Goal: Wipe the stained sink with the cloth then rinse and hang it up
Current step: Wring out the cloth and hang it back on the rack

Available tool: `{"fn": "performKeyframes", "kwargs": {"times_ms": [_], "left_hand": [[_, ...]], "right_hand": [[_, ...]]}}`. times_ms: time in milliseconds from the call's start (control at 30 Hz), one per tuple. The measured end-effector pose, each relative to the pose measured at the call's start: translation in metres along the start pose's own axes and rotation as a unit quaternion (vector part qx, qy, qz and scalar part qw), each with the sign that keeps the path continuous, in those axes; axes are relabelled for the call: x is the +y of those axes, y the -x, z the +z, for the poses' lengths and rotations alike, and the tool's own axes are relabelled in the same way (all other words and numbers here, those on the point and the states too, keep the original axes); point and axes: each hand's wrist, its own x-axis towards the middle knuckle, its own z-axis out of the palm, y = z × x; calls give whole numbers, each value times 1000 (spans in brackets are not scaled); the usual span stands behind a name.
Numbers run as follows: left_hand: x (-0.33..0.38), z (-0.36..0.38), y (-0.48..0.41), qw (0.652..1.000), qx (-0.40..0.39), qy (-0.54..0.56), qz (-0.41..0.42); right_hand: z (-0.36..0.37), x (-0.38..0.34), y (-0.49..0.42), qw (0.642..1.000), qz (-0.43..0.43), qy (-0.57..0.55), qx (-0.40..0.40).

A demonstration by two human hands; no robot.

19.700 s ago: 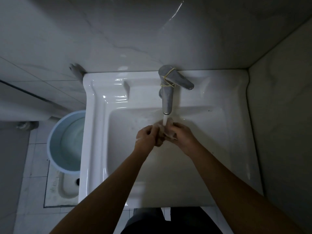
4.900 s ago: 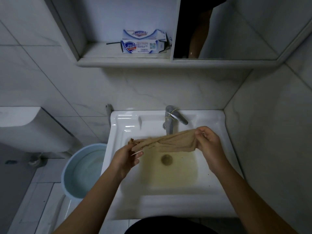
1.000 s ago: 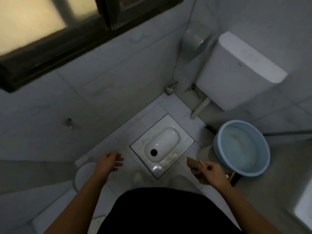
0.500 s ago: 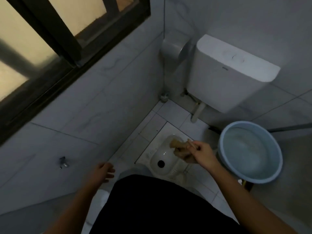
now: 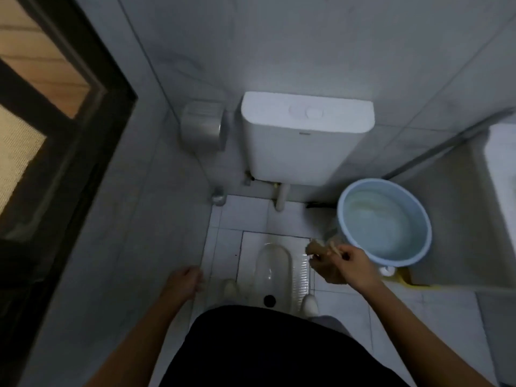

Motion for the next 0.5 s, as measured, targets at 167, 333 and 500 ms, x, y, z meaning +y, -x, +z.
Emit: {"fn": "performKeyframes", "kwargs": {"times_ms": [167, 333, 500], "left_hand": [[38, -18, -36, 998, -23, -47, 36], [77, -25, -50, 995, -42, -52, 75], [128, -19, -31, 985, -62, -53, 151]], "right_hand": [[-4, 9, 21, 998, 41, -29, 42], [-7, -17, 23, 998, -6, -21, 60], [-34, -86, 12, 986, -149, 5, 78]]}}
